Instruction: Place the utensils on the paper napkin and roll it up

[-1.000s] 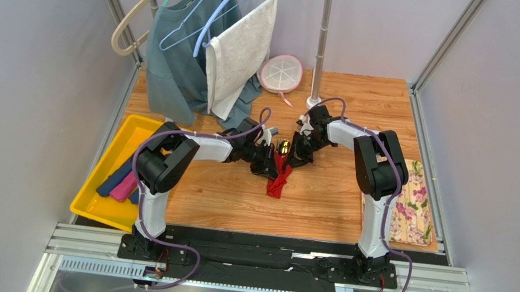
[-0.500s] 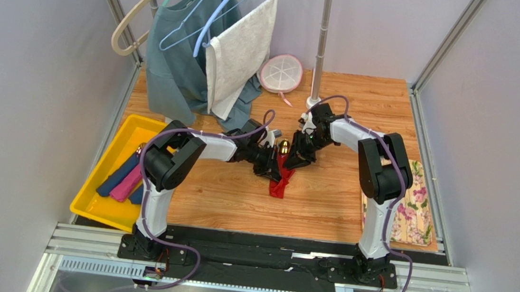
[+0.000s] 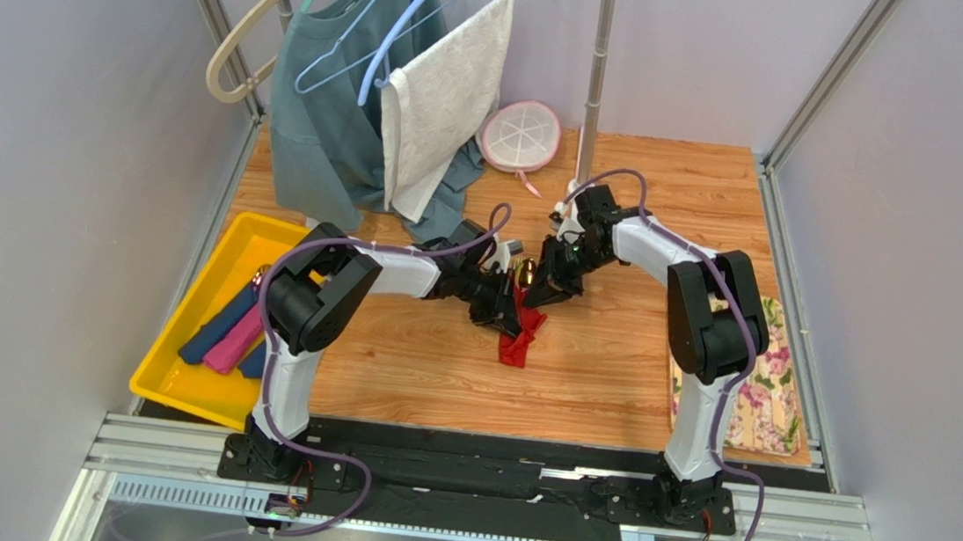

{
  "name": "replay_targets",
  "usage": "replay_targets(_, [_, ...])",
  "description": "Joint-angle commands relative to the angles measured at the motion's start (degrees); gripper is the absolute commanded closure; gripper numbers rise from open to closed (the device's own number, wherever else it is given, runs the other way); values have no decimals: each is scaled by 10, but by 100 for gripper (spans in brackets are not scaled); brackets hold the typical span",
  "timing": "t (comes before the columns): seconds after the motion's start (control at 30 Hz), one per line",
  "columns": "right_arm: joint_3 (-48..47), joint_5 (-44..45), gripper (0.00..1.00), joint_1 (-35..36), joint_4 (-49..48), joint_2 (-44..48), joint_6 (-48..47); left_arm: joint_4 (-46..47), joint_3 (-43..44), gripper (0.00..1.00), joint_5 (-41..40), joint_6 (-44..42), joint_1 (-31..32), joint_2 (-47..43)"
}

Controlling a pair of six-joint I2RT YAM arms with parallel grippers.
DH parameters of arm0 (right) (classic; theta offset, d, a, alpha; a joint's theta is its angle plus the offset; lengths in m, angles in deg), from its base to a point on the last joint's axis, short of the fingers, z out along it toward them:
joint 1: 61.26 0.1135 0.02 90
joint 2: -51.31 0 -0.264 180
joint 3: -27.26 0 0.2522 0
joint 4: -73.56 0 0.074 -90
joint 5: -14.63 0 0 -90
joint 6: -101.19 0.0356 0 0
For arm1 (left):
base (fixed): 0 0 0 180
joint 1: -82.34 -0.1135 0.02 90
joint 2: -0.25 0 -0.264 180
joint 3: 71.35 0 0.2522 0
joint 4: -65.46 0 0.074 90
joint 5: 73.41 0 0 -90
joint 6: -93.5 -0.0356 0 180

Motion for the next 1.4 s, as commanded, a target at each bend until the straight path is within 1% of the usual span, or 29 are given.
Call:
replay_targets(0.0, [7,26,88,6,-5,-21,-5,-24,-1,100,-50,-29,1,8])
replay_targets(0.17, [23,66,91,7,-5,-41,-19,-1,-5,99,-36,-19,1,-6])
replay_targets(0.27, [24,90,92,7,-4,-52,-27,2,-13,93,-27,-11,1,-28])
replay_targets(0.3, [25,97,92,7,-3,-54,-27,14,-18,88,-24,-6,1,-48])
replay_targets(0.4, [31,110,93,7,-4,-54,-30,9,-22,79,-5,-3,2,-89])
replay_targets(0.43, [32,111,93,7,-6,-54,-30,8,-23,78,-6,-5,1,-99])
replay_targets(0.53, [35,114,93,7,-8,-54,-30,-33,-24,78,-9,-18,1,-125])
replay_targets(0.6, [35,114,93,6,-11,-55,-28,-40,-28,81,0,-10,1,-128])
replay_targets(0.7, [36,111,93,7,-15,-54,-25,-30,-37,84,6,14,2,-115])
replay_targets(0.83, [39,112,93,7,-16,-50,-24,-20,-48,86,-9,31,1,-109])
replay_targets(0.9, [40,112,93,7,-15,-49,-26,3,-64,86,-10,51,-6,-117])
replay_targets(0.97, [38,112,93,6,-16,-49,-26,53,-81,87,-2,70,-16,-120])
replay_targets(1.07, [36,111,93,7,-15,-52,-25,81,-88,87,16,90,-13,-117])
replay_targets(1.17, [37,111,93,6,-19,-52,-22,69,-83,87,11,96,-7,-108])
replay_targets(1.37, [41,111,93,7,-21,-50,-19,113,-90,87,14,133,-8,-87])
